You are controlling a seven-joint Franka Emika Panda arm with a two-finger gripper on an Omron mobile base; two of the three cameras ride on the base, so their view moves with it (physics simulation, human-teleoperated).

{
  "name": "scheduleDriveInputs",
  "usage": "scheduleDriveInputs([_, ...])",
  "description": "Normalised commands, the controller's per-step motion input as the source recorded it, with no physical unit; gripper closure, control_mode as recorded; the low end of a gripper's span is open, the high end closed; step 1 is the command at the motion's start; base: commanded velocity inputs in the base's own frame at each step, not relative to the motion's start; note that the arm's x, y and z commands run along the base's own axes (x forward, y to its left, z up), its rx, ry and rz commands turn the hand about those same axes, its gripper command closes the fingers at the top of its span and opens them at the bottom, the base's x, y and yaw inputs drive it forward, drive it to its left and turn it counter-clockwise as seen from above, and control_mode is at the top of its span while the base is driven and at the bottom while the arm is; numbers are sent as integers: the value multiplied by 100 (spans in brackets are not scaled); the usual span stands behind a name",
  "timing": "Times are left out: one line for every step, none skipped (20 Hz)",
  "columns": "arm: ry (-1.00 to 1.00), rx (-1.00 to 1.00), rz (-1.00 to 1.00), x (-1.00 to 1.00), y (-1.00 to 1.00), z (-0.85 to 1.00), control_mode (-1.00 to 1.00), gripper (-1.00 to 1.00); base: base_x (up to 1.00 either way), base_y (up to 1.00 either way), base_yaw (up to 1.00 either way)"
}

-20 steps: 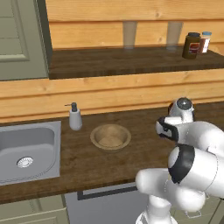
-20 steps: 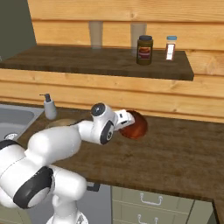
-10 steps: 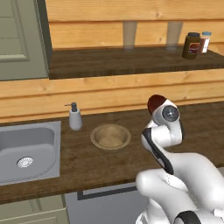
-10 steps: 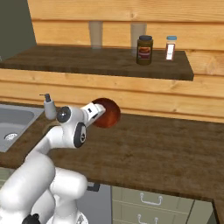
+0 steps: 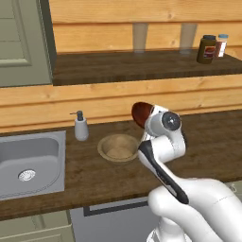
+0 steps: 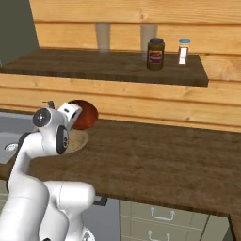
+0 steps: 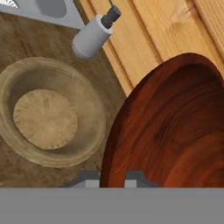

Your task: Pick up the bowls on the counter and stack them on top of one another in the open cabinet. Place the smaller bowl on top of the larger bowl.

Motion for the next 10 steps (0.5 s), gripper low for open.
scheduleDriveInputs([30,-18,29,-9,100,0,-100,100,0,0,0])
scheduleDriveInputs([31,-19,29,-6,100,0,-100,100,0,0,0])
scheduleDriveInputs([25,-25,30,-4,100,-9,-100,100,0,0,0])
scheduleDriveInputs([7,-23,22,-14,89,-7,-100,100,0,0,0])
scheduleDriveInputs([13,-15,19,0,61,-13,-100,100,0,0,0])
scheduleDriveInputs([15,-20,15,0,43,-47,-100,100,0,0,0])
scheduleDriveInputs([14,-23,3,0,39,-57,-100,100,0,0,0])
scheduleDriveInputs([19,-24,0,0,41,-63,-100,100,0,0,0])
scheduleDriveInputs([22,-20,0,7,49,-54,-100,100,0,0,0])
scheduleDriveInputs([23,-17,0,13,39,-54,-100,100,0,0,0])
